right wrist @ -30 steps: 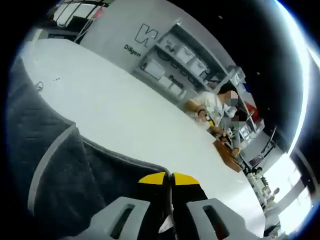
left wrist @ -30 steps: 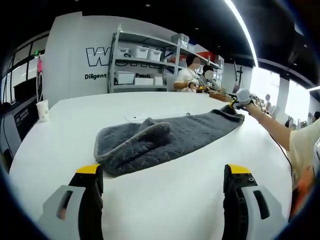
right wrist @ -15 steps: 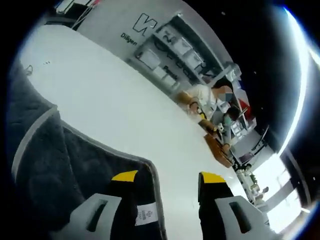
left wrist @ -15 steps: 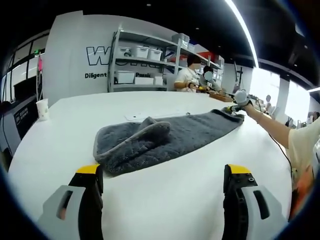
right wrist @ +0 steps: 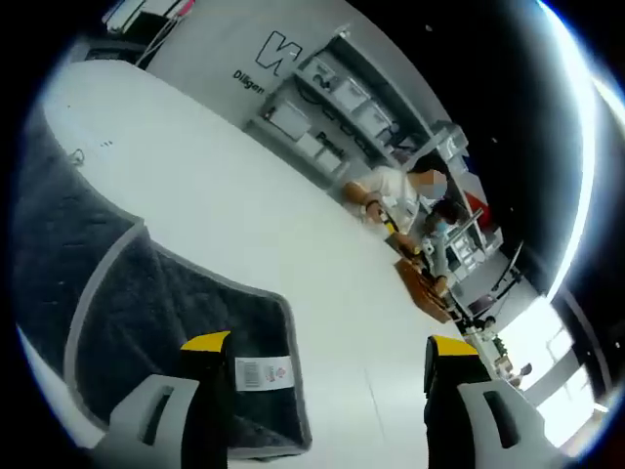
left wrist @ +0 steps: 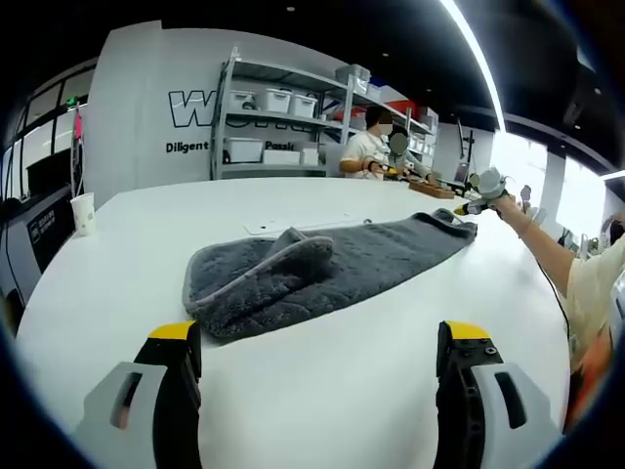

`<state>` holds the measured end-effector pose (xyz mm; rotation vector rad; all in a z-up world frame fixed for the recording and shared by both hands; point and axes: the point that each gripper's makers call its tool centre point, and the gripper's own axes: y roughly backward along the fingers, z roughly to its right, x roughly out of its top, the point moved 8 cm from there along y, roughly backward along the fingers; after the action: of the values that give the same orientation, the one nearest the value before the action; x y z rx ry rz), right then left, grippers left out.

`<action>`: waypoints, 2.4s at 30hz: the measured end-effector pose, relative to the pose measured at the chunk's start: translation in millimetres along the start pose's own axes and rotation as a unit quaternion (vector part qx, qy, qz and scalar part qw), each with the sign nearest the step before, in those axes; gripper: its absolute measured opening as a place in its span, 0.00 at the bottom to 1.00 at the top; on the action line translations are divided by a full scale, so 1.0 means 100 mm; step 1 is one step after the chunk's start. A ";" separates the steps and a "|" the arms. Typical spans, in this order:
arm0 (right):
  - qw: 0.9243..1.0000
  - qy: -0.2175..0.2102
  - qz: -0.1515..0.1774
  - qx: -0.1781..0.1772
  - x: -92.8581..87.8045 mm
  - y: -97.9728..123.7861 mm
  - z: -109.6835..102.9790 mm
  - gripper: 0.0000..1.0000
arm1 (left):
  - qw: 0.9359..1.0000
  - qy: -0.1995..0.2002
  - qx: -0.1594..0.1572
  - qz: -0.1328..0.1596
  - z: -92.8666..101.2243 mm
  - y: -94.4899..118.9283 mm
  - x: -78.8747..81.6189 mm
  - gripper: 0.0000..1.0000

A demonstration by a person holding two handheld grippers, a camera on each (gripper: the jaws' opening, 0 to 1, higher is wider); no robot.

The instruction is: Open the folded towel by lifting each exposed corner and separating the folded layers until the towel lies flat within the target outline without major curled edges

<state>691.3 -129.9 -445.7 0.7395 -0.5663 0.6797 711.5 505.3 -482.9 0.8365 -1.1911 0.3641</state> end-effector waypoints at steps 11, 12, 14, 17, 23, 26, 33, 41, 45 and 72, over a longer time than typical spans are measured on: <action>0.990 -0.012 -0.003 0.141 0.01 0.53 -0.47 0.99 | 1.000 -0.008 -0.005 -0.001 0.04 0.01 0.02 0.99; 0.987 -0.015 -0.002 0.159 0.01 0.57 -0.54 0.99 | 1.000 -0.008 -0.005 -0.002 0.04 0.01 0.02 0.99; 0.972 -0.040 0.025 0.231 0.05 0.71 -0.81 0.99 | 1.000 -0.009 -0.005 -0.001 0.04 0.02 0.02 0.99; 0.961 -0.033 0.046 0.271 0.10 0.89 -1.07 0.99 | 1.000 -0.010 -0.005 0.002 0.05 0.02 0.03 0.99; 0.947 -0.008 0.073 0.312 0.18 1.13 -1.38 0.99 | 1.000 -0.011 -0.003 -0.001 0.04 0.02 0.03 0.99; 0.935 -0.022 0.096 0.340 0.22 1.26 -1.50 0.99 | 1.000 -0.012 0.000 0.001 0.03 0.03 0.04 0.99; 0.896 -0.127 0.174 0.389 0.35 1.29 -1.70 0.99 | 1.000 -0.013 -0.001 -0.003 0.03 0.00 0.01 0.99; 0.907 -0.086 0.138 0.387 0.20 1.15 -1.88 0.99 | 1.000 -0.014 -0.003 -0.003 0.08 -0.02 0.01 0.99; 0.906 -0.085 0.153 0.384 0.25 1.23 -1.88 0.99 | 1.000 -0.014 -0.008 0.004 0.10 -0.04 0.02 0.99; 0.901 -0.026 0.145 0.407 0.26 1.50 -1.97 0.99 | 0.993 -0.110 -0.017 -0.045 0.04 -0.35 0.28 0.98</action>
<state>643.9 110.8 -486.6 1.4756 -0.4319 1.2054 741.4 475.1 -470.0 0.9155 -1.3550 0.1795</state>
